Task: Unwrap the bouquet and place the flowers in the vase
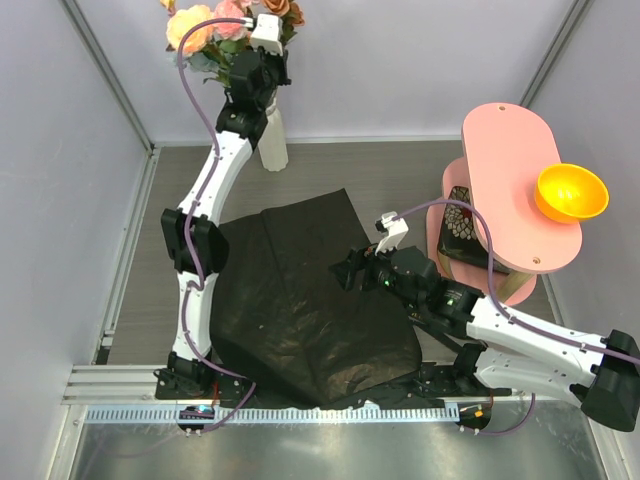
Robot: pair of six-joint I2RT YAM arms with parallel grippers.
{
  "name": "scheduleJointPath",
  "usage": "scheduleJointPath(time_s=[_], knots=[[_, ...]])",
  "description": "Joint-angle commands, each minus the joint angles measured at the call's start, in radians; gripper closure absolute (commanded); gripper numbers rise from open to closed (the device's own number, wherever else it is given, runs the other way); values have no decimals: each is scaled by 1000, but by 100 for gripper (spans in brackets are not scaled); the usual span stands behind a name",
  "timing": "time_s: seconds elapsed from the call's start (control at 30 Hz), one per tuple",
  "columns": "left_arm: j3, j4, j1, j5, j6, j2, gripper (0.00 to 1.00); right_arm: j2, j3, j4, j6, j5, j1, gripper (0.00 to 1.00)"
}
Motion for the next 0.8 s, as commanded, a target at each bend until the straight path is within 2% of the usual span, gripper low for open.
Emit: scheduleJointPath(time_s=[0.0, 0.13, 0.3, 0.77], knots=[[29, -23, 34, 29, -36, 36, 100, -4, 18, 42, -3, 18, -3, 17], [78, -23, 48, 54, -99, 56, 100, 17, 23, 50, -5, 9, -3, 17], [71, -9, 66, 54, -177, 51, 100, 19, 29, 51, 1, 4, -3, 17], [151, -23, 77, 41, -173, 85, 100, 34, 23, 76, 15, -11, -3, 17]])
